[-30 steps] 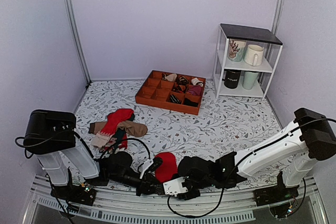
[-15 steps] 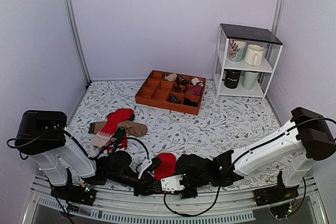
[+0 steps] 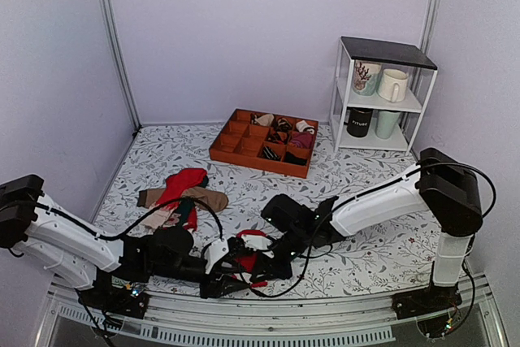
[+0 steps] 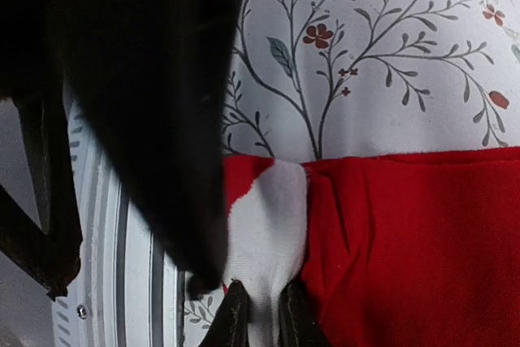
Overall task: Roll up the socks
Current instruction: Roll the sock at the center of the board.
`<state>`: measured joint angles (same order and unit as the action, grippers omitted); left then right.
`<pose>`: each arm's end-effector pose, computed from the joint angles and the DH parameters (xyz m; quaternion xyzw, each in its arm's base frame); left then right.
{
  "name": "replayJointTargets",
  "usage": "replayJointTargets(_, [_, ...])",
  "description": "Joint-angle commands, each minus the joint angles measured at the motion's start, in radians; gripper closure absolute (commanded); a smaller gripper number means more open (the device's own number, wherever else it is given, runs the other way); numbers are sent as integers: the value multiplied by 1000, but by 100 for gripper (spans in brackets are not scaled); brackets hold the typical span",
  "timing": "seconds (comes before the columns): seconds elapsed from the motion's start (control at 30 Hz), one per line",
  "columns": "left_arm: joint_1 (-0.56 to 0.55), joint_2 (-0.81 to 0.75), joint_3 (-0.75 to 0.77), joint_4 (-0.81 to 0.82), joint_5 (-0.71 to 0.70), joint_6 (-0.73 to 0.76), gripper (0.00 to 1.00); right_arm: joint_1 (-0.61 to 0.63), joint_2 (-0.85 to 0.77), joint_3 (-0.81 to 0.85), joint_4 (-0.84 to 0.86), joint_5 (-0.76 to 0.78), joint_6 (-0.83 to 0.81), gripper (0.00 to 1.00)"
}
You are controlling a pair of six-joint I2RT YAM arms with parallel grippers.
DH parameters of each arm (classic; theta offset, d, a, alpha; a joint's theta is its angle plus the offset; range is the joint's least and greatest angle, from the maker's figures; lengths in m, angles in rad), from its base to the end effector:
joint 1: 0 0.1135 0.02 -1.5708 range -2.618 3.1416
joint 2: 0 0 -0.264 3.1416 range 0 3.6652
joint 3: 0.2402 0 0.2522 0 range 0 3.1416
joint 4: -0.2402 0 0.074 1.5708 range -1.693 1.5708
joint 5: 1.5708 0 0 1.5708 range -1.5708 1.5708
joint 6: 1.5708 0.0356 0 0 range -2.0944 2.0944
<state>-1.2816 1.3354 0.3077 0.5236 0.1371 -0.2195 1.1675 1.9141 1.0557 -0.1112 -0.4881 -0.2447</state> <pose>0.0615 -0.2238 0.1387 0.4651 0.7231 -0.3891 0.3307 0.1314 0.3506 0.1290 -0.6558 0.6588 0.3346 0.1545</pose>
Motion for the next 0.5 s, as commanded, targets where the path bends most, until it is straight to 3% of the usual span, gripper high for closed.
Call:
replayJointTargets(0.0, [-62, 2, -8, -13, -139, 124, 53, -80, 138, 59, -274, -103, 43, 87])
replayJointTargets(0.27, [-78, 16, -90, 126, -306, 210, 49, -161, 235, 134, -396, -246, 29, 86])
replayJointTargets(0.47, [-79, 85, -67, 191, -300, 299, 48, -184, 305, 183, -478, -250, 49, 86])
